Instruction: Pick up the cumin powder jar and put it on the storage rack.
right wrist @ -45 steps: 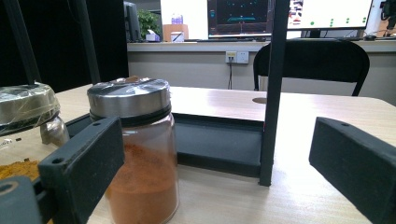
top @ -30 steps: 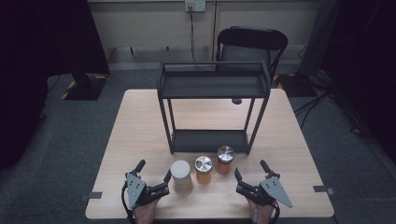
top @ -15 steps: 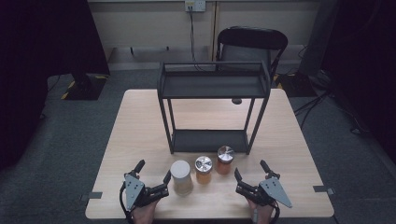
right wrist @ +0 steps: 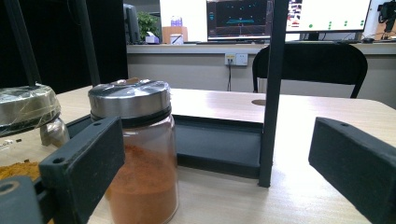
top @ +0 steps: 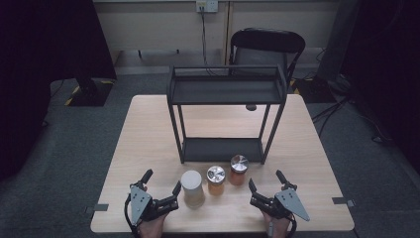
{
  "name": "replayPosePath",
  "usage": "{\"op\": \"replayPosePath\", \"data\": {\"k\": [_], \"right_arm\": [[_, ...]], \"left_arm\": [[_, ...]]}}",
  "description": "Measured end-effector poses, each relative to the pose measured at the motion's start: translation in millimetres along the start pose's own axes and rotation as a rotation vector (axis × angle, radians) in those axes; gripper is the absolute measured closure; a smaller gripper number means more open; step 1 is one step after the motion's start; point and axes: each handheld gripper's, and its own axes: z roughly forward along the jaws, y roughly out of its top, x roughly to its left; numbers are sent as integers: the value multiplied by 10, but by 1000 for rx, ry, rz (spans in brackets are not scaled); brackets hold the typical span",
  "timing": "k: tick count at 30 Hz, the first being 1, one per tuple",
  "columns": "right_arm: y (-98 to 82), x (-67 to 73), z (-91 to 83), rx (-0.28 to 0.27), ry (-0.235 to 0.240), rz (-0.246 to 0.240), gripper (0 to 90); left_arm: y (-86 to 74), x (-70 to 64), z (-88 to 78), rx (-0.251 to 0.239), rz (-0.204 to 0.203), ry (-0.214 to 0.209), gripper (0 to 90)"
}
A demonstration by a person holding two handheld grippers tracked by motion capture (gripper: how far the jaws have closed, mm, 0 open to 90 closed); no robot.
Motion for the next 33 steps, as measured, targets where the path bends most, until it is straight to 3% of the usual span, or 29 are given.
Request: {"op": "replayPosePath", "data": {"k": [6,11,19,33], "right_arm": [[1,-1,1,1,0,0,27],[3,-2,2,1,1,0,28],[1,-1,1,1,2,-1,28],[-1,-1,-1,-1,2,-1,28]], "left_arm": [[47,-4,-18,-7,-1,-10,0],[55,31,-27,-25,-33,-32,6],[69,43,-16,-28,-47,-58,3],[116,57,12,-9,-27,-119,0]]}}
